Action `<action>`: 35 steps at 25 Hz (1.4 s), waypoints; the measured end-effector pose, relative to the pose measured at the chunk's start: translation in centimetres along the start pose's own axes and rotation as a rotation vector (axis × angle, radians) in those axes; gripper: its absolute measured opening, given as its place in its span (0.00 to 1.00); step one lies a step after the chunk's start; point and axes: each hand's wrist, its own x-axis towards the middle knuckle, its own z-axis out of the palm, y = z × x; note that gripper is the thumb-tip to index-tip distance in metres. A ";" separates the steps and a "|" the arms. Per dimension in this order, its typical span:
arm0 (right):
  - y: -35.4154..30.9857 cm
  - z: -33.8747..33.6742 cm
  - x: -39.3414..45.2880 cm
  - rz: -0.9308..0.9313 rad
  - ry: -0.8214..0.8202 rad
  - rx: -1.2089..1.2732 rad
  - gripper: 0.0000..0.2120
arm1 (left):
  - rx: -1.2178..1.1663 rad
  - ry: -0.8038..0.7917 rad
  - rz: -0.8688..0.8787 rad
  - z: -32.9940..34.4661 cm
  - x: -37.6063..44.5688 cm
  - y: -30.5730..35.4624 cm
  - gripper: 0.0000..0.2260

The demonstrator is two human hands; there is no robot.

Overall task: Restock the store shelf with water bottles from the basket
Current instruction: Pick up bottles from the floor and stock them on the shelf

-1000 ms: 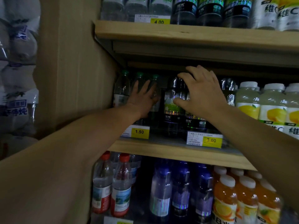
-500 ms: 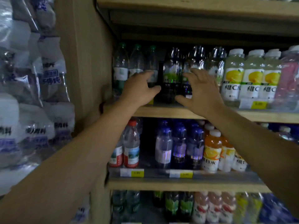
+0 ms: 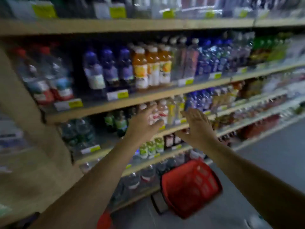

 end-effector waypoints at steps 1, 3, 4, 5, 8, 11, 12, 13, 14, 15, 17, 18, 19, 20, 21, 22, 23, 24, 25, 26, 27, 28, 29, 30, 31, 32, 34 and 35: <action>2.9 0.4 -3.8 0.070 -0.023 0.020 0.39 | -0.006 -0.071 -0.004 3.7 -1.6 0.9 0.28; 8.4 0.8 -11.2 0.190 -0.066 0.022 0.40 | -0.012 -0.218 0.004 10.9 -5.0 3.2 0.30; 10.8 0.8 -15.0 0.251 -0.090 0.014 0.40 | -0.027 -0.291 0.013 14.2 -6.8 4.5 0.30; 13.1 0.6 -18.5 0.311 -0.114 0.008 0.40 | -0.051 -0.354 0.027 17.4 -8.5 5.8 0.29; 18.7 -0.5 -27.4 0.458 -0.164 -0.008 0.39 | -0.098 -0.505 0.032 25.2 -12.6 9.0 0.30; 24.6 -1.6 -35.7 0.645 -0.203 -0.021 0.39 | -0.083 -0.665 0.034 32.8 -15.6 12.2 0.31; 26.3 -1.7 -38.2 0.710 -0.230 -0.022 0.39 | -0.078 -0.718 0.034 35.1 -16.5 13.0 0.31; 27.9 -1.8 -40.6 0.774 -0.247 -0.020 0.39 | -0.065 -0.758 0.043 37.3 -17.2 13.8 0.31; 29.3 -2.0 -42.6 0.835 -0.264 -0.019 0.39 | -0.042 -0.792 0.057 39.4 -17.7 14.5 0.31; 30.7 -2.2 -44.4 0.890 -0.276 -0.015 0.38 | -0.016 -0.823 0.072 41.5 -18.1 15.2 0.31; 33.2 -2.2 -46.8 0.967 -0.292 -0.008 0.38 | 0.012 -0.874 0.089 45.1 -18.1 16.1 0.32; 34.8 -2.0 -47.7 1.010 -0.315 -0.004 0.38 | 0.021 -0.905 0.098 47.4 -17.8 16.7 0.32; 36.6 -1.8 -48.3 1.049 -0.332 -0.001 0.38 | 0.033 -0.935 0.110 49.7 -17.4 17.2 0.32; 38.4 -1.5 -48.8 1.081 -0.346 0.005 0.38 | 0.043 -0.964 0.124 52.2 -16.9 17.6 0.32; 40.4 -0.9 -49.0 1.112 -0.356 0.013 0.38 | 0.053 -0.991 0.131 54.7 -16.2 18.0 0.32; 42.4 -0.3 -49.0 1.144 -0.363 0.022 0.38 | 0.067 -1.015 0.132 57.4 -15.3 18.3 0.32; 44.6 0.4 -48.8 1.169 -0.371 0.033 0.38 | 0.084 -1.036 0.132 60.3 -14.3 18.5 0.32; 46.6 1.2 -48.5 1.188 -0.381 0.042 0.38 | 0.099 -1.056 0.132 62.8 -13.4 18.5 0.32; 48.3 2.1 -48.1 1.200 -0.394 0.049 0.37 | 0.110 -1.075 0.132 65.1 -12.6 18.4 0.32; 50.6 3.3 -47.7 1.221 -0.416 0.059 0.37 | 0.130 -1.100 0.131 68.0 -11.7 18.2 0.32; 52.8 4.6 -47.3 1.248 -0.436 0.071 0.37 | 0.156 -1.128 0.129 70.8 -10.9 17.8 0.32; 54.9 5.8 -47.0 1.273 -0.453 0.084 0.37 | 0.179 -1.153 0.130 73.6 -10.3 17.3 0.32; 56.8 7.2 -46.8 1.290 -0.465 0.095 0.37 | 0.198 -1.170 0.130 76.2 -9.8 16.7 0.32; 58.7 8.7 -46.7 1.305 -0.473 0.103 0.37 | 0.214 -1.184 0.130 78.9 -9.4 16.0 0.32; 60.5 10.2 -46.7 1.316 -0.481 0.112 0.38 | 0.232 -1.198 0.137 81.5 -9.2 15.2 0.32; 62.0 11.6 -46.8 1.319 -0.488 0.118 0.37 | 0.247 -1.207 0.147 83.7 -9.1 14.5 0.32; 64.7 15.0 -47.3 1.322 -0.507 0.142 0.37 | 0.254 -1.215 0.157 87.9 -9.2 12.6 0.31; 66.1 17.3 -47.7 1.323 -0.522 0.155 0.37 | 0.262 -1.221 0.162 90.1 -9.3 11.4 0.31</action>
